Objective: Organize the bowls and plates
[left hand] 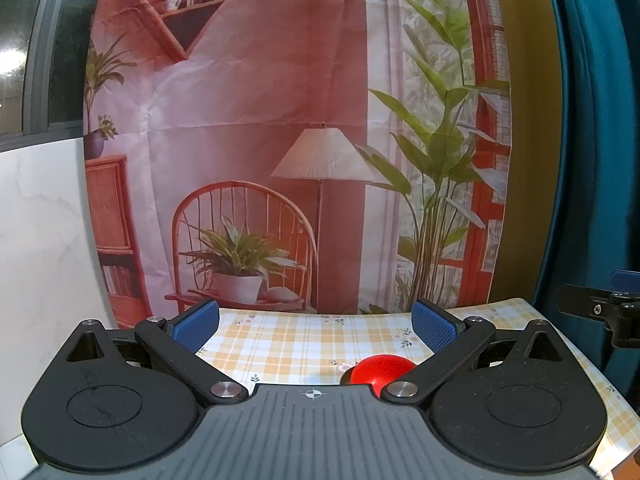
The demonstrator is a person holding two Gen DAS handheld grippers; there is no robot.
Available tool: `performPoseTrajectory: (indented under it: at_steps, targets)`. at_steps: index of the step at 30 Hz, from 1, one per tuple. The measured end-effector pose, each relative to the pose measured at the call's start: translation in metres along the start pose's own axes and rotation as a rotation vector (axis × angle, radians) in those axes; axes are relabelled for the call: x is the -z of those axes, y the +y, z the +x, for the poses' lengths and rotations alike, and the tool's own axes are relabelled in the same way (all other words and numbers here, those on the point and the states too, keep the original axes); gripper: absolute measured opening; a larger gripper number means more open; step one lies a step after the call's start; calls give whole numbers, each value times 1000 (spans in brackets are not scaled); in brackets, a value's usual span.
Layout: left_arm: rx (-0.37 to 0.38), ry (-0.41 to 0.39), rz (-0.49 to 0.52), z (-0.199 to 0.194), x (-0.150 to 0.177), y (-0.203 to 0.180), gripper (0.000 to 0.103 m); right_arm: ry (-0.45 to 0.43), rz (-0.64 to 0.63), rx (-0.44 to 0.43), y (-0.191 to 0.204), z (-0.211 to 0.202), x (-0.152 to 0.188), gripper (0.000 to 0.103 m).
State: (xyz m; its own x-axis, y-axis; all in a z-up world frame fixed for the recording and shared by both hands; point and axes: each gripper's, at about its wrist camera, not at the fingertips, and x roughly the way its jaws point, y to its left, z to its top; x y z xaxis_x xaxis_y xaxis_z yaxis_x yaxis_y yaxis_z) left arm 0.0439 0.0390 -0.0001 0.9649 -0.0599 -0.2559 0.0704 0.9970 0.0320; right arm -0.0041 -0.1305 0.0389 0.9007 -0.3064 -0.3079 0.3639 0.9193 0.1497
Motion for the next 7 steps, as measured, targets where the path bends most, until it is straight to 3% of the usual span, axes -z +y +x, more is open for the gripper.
performPoseTrajectory:
  at_steps: [7]
  targets:
    - [1,-11,5,0,0,0,103,9,6,1,-1,2,1,103]
